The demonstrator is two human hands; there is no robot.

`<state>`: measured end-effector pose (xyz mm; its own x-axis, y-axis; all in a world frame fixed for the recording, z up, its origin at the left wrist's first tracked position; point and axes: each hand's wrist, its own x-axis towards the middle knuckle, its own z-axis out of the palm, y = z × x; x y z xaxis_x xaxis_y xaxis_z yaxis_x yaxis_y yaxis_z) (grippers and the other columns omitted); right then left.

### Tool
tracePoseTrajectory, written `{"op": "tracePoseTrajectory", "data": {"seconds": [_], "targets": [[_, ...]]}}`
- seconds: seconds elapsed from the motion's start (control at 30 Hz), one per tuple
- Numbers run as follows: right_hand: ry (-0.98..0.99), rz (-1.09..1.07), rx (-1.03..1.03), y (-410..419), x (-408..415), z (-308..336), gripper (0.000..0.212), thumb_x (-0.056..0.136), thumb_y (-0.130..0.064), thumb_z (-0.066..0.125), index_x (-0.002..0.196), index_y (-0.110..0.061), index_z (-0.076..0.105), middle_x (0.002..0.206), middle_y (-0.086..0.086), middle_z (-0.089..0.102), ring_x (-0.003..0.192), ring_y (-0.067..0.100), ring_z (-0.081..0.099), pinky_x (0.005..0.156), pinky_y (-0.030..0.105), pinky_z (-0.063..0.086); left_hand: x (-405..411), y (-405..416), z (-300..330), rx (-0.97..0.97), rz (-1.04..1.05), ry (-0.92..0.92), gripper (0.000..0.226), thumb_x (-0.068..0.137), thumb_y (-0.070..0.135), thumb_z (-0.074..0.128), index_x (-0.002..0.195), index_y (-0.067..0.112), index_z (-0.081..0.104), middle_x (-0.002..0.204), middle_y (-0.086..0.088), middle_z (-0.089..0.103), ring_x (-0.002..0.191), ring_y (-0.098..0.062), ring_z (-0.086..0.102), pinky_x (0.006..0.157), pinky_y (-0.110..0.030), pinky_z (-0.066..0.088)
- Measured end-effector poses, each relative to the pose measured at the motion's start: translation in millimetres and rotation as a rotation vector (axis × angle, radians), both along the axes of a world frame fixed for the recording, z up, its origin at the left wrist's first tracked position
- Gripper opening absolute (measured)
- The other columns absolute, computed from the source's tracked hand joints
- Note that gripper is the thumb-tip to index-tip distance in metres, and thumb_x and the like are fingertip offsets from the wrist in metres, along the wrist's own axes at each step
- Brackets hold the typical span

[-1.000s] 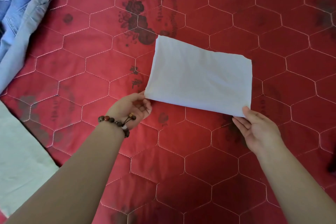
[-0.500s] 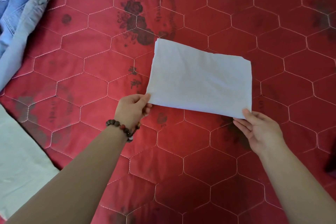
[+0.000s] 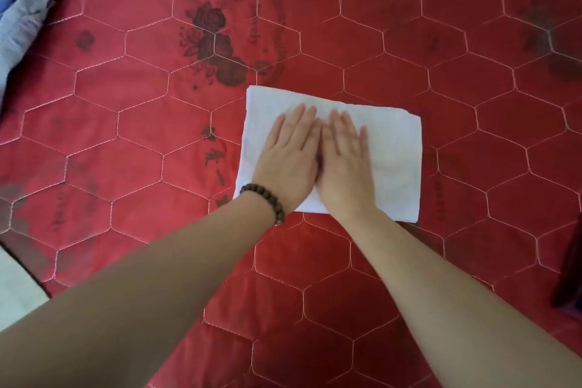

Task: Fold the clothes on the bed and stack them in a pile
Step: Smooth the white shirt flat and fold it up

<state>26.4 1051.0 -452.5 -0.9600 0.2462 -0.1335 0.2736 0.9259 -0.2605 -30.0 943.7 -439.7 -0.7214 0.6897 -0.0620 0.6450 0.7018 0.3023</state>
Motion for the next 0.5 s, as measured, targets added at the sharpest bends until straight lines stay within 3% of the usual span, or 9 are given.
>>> {"op": "tracePoseTrajectory", "data": {"seconds": [0.07,0.2,0.3,0.37,0.5], "targets": [[-0.089,0.020,0.072,-1.0,-8.5,-20.1,0.058,0.102,-0.024,0.030,0.154,-0.007,0.012,0.163,0.010,0.003,0.150,0.022,-0.003,0.121,0.046,-0.005,-11.7,4.9,-19.6,-0.159,-0.030,-0.020,0.053,0.102,0.026,0.019,0.153,0.008,0.019,0.162,-0.008,0.010,0.150,-0.023,-0.001,0.120,-0.040,-0.010],[-0.095,0.068,0.137,5.7,-8.6,-33.7,0.058,0.103,-0.035,0.022,0.155,-0.011,0.012,0.163,0.007,0.007,0.150,0.020,0.000,0.121,0.048,0.000,-19.4,-4.7,-40.3,-0.238,0.070,0.007,0.061,0.097,0.047,0.011,0.154,0.027,0.017,0.163,0.001,0.003,0.149,-0.030,-0.009,0.118,-0.056,-0.003],[-0.093,0.102,0.187,26.0,-1.2,-31.5,0.060,0.100,-0.053,0.013,0.154,-0.028,0.012,0.163,0.002,0.008,0.151,0.021,0.001,0.120,0.054,0.000,-14.8,-5.4,-42.7,-0.263,0.186,-0.035,0.063,0.093,0.060,0.011,0.152,0.042,0.002,0.162,0.002,-0.013,0.147,-0.033,-0.018,0.112,-0.065,-0.007],[-0.089,0.014,0.198,46.3,11.2,-31.4,0.062,0.097,-0.062,0.017,0.153,-0.037,0.016,0.163,0.002,0.009,0.150,0.024,0.002,0.119,0.056,0.000,-15.0,-5.5,-43.3,-0.248,0.229,-0.058,0.063,0.092,0.063,0.011,0.151,0.045,-0.001,0.162,-0.002,-0.015,0.146,-0.033,-0.020,0.111,-0.067,-0.007],[-0.040,-0.273,0.126,63.1,23.9,-33.7,0.059,0.095,-0.054,0.028,0.151,-0.035,0.029,0.163,0.008,0.011,0.150,0.023,0.005,0.118,0.059,0.005,-16.2,-5.4,-48.2,-0.223,0.248,-0.057,0.064,0.091,0.063,0.016,0.151,0.044,0.003,0.162,-0.008,-0.012,0.147,-0.034,-0.015,0.112,-0.068,-0.003]]}}
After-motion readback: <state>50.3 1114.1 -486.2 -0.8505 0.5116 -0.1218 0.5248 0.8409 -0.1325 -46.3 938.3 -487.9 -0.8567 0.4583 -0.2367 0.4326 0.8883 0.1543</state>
